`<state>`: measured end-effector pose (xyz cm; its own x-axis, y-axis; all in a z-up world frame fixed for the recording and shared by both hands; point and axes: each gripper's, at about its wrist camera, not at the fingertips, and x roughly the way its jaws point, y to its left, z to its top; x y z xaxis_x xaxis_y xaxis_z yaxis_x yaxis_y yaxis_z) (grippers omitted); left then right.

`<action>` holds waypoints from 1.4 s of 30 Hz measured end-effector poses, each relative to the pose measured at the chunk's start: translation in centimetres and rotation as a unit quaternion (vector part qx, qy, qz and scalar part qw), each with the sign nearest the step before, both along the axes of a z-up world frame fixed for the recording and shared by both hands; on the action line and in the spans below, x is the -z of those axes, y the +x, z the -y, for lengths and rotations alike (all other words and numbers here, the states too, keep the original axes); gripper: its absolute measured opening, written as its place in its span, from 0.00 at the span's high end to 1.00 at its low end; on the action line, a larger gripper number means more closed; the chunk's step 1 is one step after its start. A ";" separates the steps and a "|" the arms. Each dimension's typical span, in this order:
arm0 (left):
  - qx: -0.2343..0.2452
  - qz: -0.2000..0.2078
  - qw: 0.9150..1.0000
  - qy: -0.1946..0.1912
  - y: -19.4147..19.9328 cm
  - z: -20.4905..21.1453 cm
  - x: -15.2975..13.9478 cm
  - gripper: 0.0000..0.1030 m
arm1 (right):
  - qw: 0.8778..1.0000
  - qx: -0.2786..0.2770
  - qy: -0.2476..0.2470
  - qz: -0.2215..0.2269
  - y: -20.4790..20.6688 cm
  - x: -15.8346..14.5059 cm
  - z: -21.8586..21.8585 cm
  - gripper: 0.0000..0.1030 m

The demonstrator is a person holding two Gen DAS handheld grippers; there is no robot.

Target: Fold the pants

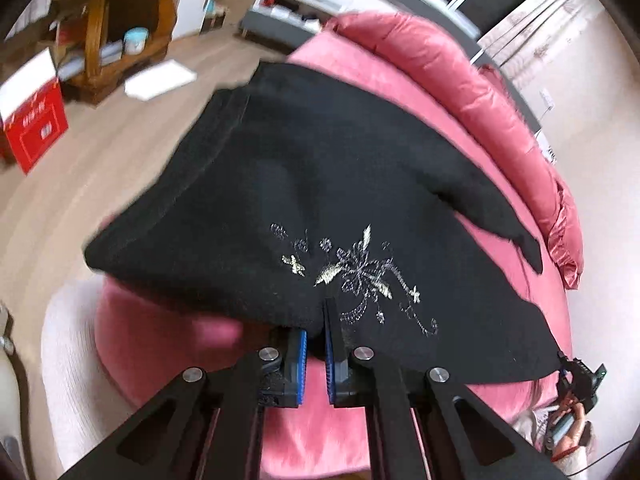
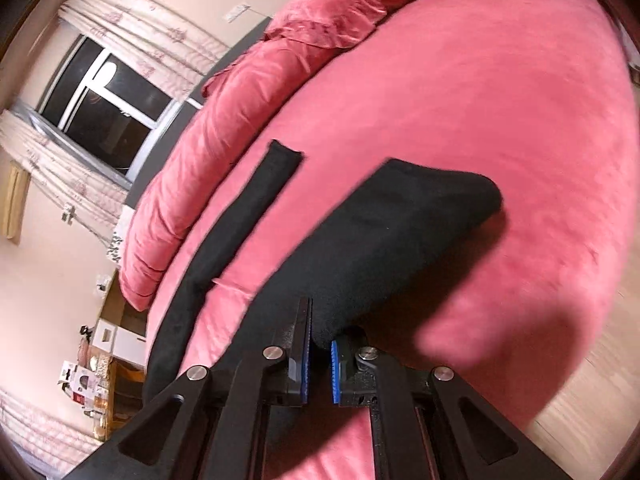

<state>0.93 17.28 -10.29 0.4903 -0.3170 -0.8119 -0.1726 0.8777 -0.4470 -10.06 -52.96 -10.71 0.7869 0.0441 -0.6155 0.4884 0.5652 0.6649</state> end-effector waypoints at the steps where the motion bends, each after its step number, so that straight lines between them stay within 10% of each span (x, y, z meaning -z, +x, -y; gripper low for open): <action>1: -0.003 -0.014 1.000 -0.003 0.1 0.0 0.8 0.93 | 1.000 0.003 0.001 -0.008 -0.3 0.6 0.2 0.93; 10: -0.069 -0.052 0.993 -0.077 1.1 -1.7 3.3 0.73 | 0.998 0.014 0.046 -0.034 -0.3 4.1 1.2 0.81; 14: -0.082 -0.042 0.993 -0.077 1.6 -2.1 3.4 0.78 | 0.998 0.027 0.029 -0.044 0.3 3.7 2.6 0.77; 17: -0.072 -0.046 0.995 -0.053 1.7 -1.8 2.8 0.92 | 0.998 0.018 -0.011 -0.062 0.9 2.8 2.5 0.92; 27: -0.090 -0.075 0.992 -0.039 1.1 -3.0 2.9 0.81 | 0.992 0.060 -0.022 -0.109 0.2 3.5 3.2 0.85; 35: -0.246 0.028 0.969 -0.001 -1.7 -8.5 -2.1 0.71 | 0.968 0.131 -0.171 -0.131 -0.4 -3.3 0.9 0.63; 42: -0.247 0.035 0.968 -0.021 -0.6 -9.6 -1.7 0.46 | 0.968 -0.025 -0.240 -0.066 5.1 -6.3 -7.7 0.48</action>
